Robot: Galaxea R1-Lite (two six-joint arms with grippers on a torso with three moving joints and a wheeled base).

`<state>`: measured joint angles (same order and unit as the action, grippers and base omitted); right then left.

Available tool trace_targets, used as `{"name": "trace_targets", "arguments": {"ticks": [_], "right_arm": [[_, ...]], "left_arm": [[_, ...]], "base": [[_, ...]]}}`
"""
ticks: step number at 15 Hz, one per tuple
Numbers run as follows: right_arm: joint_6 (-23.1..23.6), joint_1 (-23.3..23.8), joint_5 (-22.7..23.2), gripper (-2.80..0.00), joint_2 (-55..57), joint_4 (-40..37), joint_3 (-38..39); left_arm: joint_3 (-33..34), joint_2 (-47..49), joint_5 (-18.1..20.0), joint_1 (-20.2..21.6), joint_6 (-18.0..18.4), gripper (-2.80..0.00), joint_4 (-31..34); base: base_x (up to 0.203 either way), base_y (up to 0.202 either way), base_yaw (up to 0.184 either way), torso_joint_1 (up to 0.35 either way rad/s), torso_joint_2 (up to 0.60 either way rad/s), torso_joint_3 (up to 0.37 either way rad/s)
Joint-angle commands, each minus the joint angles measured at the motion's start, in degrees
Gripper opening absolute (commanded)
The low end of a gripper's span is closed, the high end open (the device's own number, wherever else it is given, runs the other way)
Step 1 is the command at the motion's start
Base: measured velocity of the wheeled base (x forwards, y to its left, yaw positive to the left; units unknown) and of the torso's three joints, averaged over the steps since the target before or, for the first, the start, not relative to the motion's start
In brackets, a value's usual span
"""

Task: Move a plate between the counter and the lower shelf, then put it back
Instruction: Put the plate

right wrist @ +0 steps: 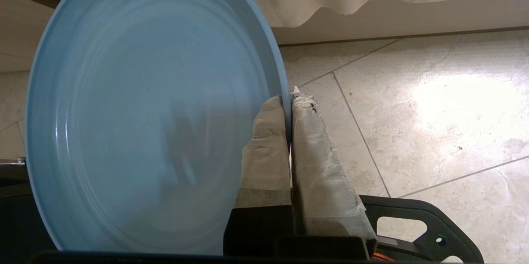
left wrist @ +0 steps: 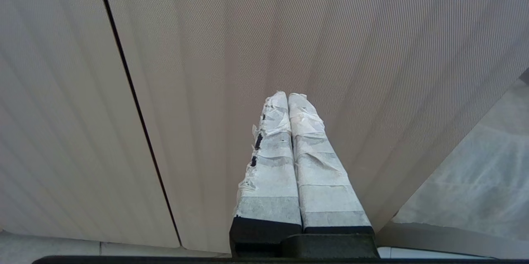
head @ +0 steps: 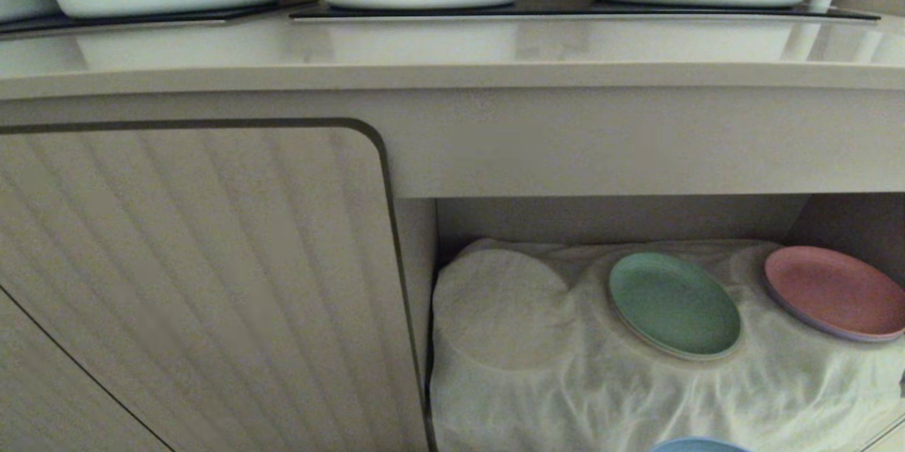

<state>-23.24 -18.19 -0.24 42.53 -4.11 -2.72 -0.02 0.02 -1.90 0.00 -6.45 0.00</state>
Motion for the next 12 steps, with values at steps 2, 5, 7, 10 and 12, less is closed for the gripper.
{"name": "trace_targets", "arguments": {"ticks": [2,5,7,10,12], "right_arm": [[-0.50,0.00,0.16,-2.80,0.01,-0.02,0.08],[-0.67,0.00,0.24,-2.80,-0.08,-0.02,0.08],[-0.81,0.00,0.60,-2.80,-0.06,-0.11,-0.60],[-1.37,0.00,2.64,-2.80,-0.09,-3.10,-2.64],[-1.37,0.00,2.68,-2.80,0.09,-3.13,-3.11]], "left_arm": [[-0.02,-0.02,-0.03,0.00,-0.06,-2.80,0.00],[0.02,-0.02,-0.03,0.00,-0.06,-2.80,0.00],[-0.06,-0.02,-0.03,0.00,-0.06,-2.80,0.00],[-0.01,-0.02,-0.03,0.00,-0.06,-2.80,0.00],[-0.06,-0.02,-0.03,0.00,-0.06,-2.80,0.00]], "base": [[0.000,0.000,0.000,0.000,0.00,0.000],[0.000,0.000,0.000,0.000,0.00,0.000],[0.000,0.000,0.000,0.000,0.00,0.000],[0.000,0.000,0.000,0.000,0.00,0.000],[0.000,0.000,0.000,0.000,0.00,0.000]]}}
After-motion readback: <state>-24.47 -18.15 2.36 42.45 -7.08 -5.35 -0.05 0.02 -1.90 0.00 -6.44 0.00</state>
